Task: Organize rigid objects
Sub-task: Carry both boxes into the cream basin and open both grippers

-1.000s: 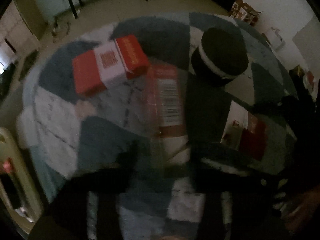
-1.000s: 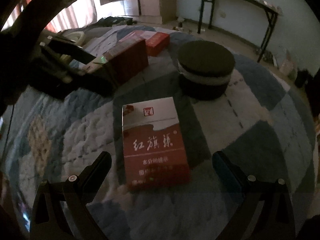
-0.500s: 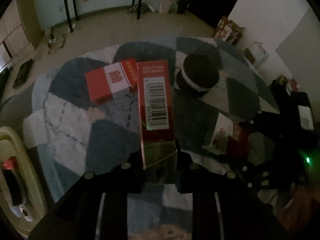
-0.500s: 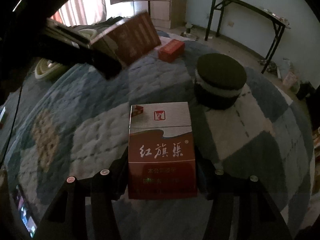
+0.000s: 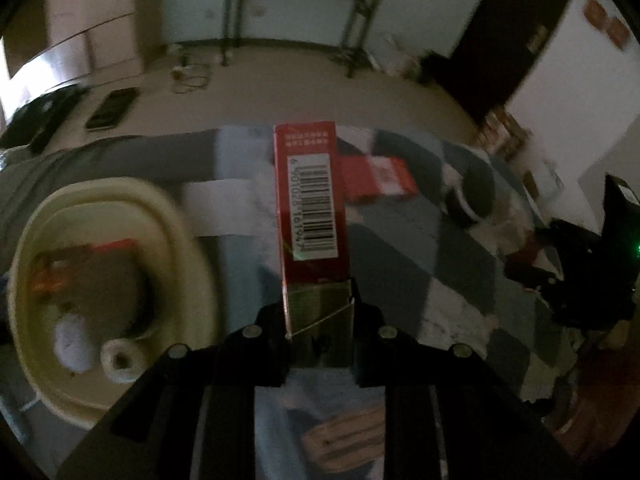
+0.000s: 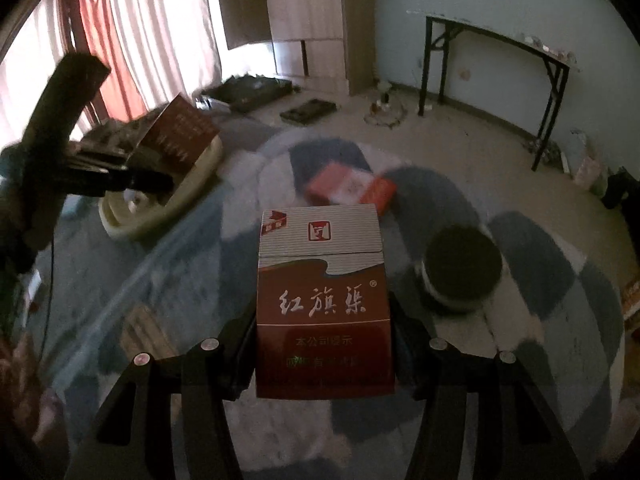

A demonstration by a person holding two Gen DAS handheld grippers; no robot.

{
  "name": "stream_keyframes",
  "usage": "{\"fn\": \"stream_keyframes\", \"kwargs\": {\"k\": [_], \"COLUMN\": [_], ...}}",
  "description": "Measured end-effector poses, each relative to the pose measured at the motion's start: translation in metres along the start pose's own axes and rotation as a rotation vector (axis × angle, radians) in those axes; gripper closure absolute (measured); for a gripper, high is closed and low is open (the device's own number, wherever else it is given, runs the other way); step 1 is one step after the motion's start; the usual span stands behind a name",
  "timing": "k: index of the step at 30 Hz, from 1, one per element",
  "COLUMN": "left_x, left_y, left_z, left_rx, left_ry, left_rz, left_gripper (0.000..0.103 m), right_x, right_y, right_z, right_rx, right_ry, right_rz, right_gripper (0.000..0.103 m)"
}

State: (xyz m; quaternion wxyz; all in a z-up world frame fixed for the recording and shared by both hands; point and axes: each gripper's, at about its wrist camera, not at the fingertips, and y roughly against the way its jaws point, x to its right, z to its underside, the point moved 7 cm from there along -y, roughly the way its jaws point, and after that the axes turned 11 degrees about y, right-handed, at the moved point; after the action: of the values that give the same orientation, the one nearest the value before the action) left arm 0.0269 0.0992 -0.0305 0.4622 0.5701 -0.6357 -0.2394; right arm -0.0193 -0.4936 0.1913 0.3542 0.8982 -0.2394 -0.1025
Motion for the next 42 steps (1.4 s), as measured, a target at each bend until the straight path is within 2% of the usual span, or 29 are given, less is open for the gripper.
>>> {"fn": "stream_keyframes", "kwargs": {"k": [6, 10, 16, 20, 24, 27, 29, 32, 37, 39, 42], "left_x": [-0.058, -0.091, -0.131, -0.162, -0.189, -0.202, -0.212, -0.222, -0.237, -0.24, -0.243], "left_y": [0.028, 0.035, 0.043, 0.046, 0.038, 0.03, 0.025, 0.02, 0.016, 0.013, 0.009], "left_z": [-0.003, -0.009, -0.018, -0.018, -0.003, 0.008, 0.014, 0.019, 0.028, 0.031, 0.032], "left_rx": [0.049, 0.065, 0.095, 0.117, 0.081, 0.05, 0.022, -0.01, -0.035, -0.052, -0.067], "left_ry": [0.058, 0.09, 0.165, 0.21, 0.254, 0.251, 0.265, 0.297, 0.348, 0.353, 0.348], "left_rz": [-0.077, -0.119, -0.134, -0.176, -0.194, -0.204, -0.205, -0.196, -0.183, -0.175, -0.152], "left_gripper": [0.079, 0.079, 0.079, 0.079, 0.079, 0.079, 0.079, 0.079, 0.079, 0.079, 0.079], "right_x": [-0.012, -0.027, -0.054, -0.086, -0.121, -0.154, -0.167, -0.167, -0.15, -0.155, -0.173], "right_y": [0.0, -0.008, -0.032, -0.055, -0.088, -0.119, -0.139, -0.169, -0.215, -0.233, -0.253], "right_z": [-0.023, -0.04, -0.076, -0.104, -0.126, -0.142, -0.153, -0.175, -0.211, -0.222, -0.234], "right_rx": [0.021, 0.025, 0.045, 0.06, 0.045, 0.032, 0.024, 0.005, -0.049, -0.098, -0.156], "right_ry": [-0.009, 0.036, 0.087, 0.129, 0.192, 0.312, 0.332, 0.289, 0.289, 0.328, 0.419], "right_rz": [-0.037, -0.059, -0.11, -0.171, -0.224, -0.224, -0.237, -0.262, -0.234, -0.254, -0.237], "right_gripper": [0.048, 0.048, 0.048, 0.048, 0.048, 0.048, 0.048, 0.048, 0.048, 0.048, 0.048]}}
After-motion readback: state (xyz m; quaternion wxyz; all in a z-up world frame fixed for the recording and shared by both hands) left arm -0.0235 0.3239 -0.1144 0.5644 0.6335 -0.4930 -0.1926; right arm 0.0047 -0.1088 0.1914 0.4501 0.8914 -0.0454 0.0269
